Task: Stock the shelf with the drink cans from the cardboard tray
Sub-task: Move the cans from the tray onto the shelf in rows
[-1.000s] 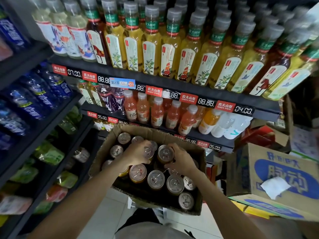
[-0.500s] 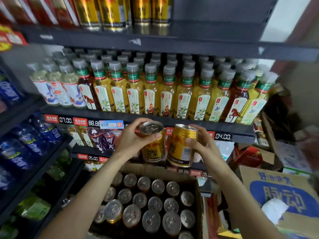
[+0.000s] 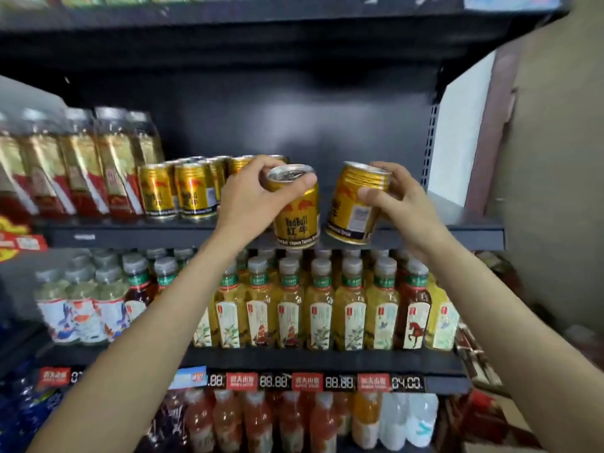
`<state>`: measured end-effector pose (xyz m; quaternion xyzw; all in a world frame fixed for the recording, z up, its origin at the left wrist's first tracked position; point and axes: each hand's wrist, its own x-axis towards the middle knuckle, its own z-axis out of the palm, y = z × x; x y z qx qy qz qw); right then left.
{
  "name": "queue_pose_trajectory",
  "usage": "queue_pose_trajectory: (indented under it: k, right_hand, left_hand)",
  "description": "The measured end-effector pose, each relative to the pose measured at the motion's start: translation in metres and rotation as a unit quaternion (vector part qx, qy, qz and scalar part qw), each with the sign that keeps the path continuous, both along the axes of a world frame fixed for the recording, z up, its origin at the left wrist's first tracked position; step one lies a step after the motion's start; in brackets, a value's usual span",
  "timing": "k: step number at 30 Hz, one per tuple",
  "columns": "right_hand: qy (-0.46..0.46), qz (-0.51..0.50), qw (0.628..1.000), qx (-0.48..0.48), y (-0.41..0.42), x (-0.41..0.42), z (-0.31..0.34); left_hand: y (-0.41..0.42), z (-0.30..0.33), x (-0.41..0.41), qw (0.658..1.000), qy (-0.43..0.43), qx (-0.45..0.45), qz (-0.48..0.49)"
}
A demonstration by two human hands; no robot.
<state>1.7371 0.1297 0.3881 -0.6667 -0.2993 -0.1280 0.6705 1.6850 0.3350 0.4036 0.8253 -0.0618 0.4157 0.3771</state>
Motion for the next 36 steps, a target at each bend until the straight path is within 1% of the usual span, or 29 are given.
queue_pose_trajectory:
  k: [4,10,13,16,20,24,29,31,32,34,36]
  right_hand:
    - [-0.001,-0.047,0.998,-0.048,0.004,0.055,0.027]
    - [0.003,-0.123,0.979,-0.165,0.018,0.131,0.044]
    - [0.012,-0.150,0.970,-0.193,0.030,0.164,0.049]
    - [-0.006,-0.183,0.956,-0.230,0.041,0.190,0.052]
    - [-0.036,-0.226,0.930,-0.287,0.052,0.215,0.055]
    - [-0.023,-0.261,0.913,-0.311,0.055,0.233,0.058]
    - [-0.007,-0.293,0.886,-0.359,0.057,0.247,0.054]
    - [-0.007,-0.287,0.886,-0.365,0.058,0.252,0.050]
    - [-0.001,-0.267,0.892,-0.364,0.057,0.255,0.049]
    - [0.015,-0.184,0.908,-0.376,0.048,0.259,0.050]
    - [0.035,-0.082,0.917,-0.389,0.036,0.259,0.051]
  left_hand:
    - [-0.006,0.025,0.053,0.996,0.007,0.062,0.057]
    - [-0.002,0.030,0.135,0.977,0.049,0.171,0.118]
    - [0.001,0.037,0.170,0.960,0.091,0.220,0.147]
    - [0.006,0.046,0.200,0.946,0.132,0.262,0.138]
    - [0.009,0.045,0.227,0.940,0.147,0.280,0.128]
    - [0.004,0.036,0.249,0.932,0.150,0.300,0.137]
    - [0.006,0.029,0.263,0.933,0.156,0.291,0.142]
    - [0.008,0.026,0.261,0.930,0.151,0.309,0.132]
    - [0.010,0.025,0.259,0.921,0.134,0.343,0.128]
    - [0.014,0.022,0.255,0.885,0.077,0.441,0.128]
    - [0.016,0.020,0.254,0.847,0.036,0.513,0.135]
